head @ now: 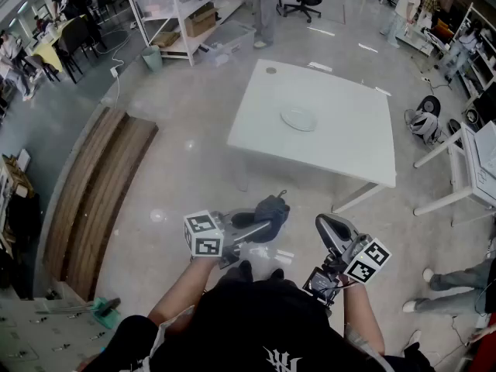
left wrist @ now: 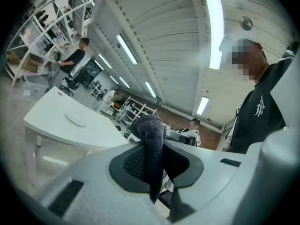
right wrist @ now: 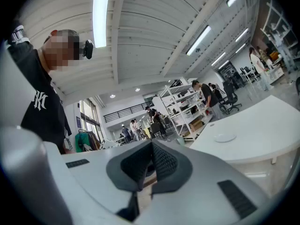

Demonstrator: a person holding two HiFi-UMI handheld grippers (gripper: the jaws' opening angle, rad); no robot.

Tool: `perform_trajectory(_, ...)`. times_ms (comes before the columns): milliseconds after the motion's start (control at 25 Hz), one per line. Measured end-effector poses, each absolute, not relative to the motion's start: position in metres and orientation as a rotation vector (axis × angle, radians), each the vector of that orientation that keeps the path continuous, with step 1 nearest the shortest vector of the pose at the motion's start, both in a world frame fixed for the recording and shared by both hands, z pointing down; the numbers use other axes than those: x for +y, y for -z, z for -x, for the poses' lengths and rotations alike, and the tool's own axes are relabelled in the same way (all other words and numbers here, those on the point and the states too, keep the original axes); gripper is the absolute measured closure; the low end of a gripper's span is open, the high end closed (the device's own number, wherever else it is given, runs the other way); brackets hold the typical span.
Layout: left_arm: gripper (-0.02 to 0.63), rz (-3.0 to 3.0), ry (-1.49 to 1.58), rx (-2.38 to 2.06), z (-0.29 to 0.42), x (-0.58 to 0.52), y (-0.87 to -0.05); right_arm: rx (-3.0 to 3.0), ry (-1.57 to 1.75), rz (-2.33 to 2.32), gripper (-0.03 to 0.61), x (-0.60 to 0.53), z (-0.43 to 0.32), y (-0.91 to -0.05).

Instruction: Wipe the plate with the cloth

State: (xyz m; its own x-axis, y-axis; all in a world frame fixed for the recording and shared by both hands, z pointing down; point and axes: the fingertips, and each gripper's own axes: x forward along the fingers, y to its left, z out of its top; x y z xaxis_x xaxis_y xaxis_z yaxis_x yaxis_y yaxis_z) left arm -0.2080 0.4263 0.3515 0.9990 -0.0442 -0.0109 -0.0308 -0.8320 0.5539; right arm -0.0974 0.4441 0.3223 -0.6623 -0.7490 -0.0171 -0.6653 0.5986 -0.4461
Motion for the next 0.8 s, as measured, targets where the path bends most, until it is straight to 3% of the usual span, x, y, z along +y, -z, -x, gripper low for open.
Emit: perform_trajectory(800, 0.563, -2.506, 0.009, -0.037, 0.247, 0.333, -0.381, 2.565, 0.68, 1.312, 0.572, 0.354, 0.127, -0.343)
